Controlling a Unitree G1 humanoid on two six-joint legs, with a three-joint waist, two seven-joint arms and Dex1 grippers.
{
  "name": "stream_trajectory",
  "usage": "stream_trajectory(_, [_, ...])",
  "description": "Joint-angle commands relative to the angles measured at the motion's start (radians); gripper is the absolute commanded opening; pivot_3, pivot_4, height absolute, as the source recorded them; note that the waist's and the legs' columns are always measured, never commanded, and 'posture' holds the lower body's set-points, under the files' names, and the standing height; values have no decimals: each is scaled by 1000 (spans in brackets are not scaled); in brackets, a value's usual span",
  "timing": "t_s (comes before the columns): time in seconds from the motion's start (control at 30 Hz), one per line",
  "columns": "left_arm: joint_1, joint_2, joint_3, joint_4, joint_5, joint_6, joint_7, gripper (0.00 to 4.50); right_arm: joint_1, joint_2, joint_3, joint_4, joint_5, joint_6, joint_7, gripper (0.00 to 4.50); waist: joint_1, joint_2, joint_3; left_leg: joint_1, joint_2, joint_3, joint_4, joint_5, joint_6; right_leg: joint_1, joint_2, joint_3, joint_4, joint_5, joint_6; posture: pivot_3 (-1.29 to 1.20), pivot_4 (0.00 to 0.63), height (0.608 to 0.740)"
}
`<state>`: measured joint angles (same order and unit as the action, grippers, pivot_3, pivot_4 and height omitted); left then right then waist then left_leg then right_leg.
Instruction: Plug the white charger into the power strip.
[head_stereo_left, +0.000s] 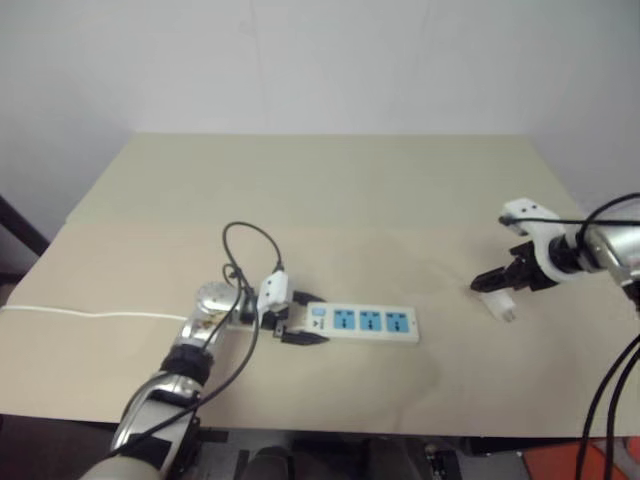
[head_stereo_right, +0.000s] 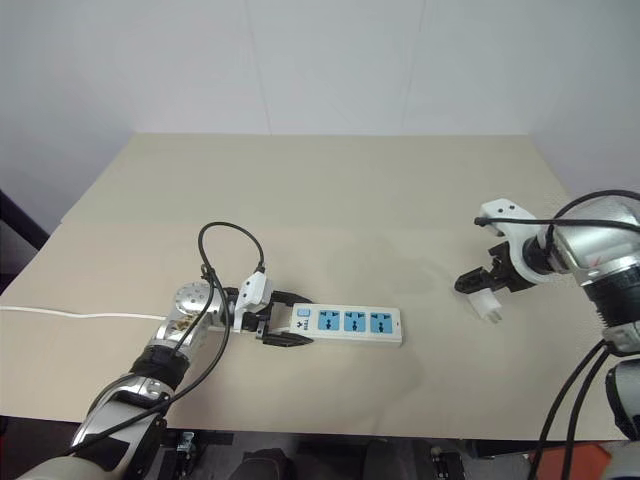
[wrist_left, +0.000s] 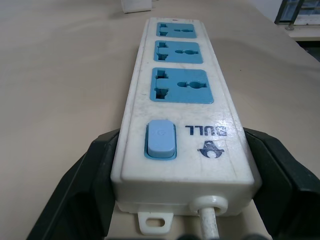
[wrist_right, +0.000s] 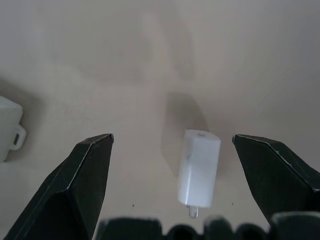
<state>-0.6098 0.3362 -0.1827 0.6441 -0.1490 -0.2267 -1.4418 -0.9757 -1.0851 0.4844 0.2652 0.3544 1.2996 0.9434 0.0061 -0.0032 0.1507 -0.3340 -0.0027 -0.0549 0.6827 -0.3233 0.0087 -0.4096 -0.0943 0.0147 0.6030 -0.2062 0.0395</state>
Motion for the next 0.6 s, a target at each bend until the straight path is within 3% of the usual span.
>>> stream_trajectory(0.03, [16, -5, -27, -2, 21, 14, 18, 3288, -39, 15, 36, 45, -70, -44, 41, 4500, 0, 0, 0, 0, 0, 0, 0, 0, 0, 0, 0, 0, 0, 0, 0, 0, 150, 740])
stream_trajectory(0.6, [81, 8, -39, -94, 15, 51, 37, 3288, -234, 199, 248, 486, -365, -177, 291, 4500, -3, 3, -2, -4, -1, 1, 1, 1, -2, -6, 0, 1, 7, 0, 0, 0, 150, 740])
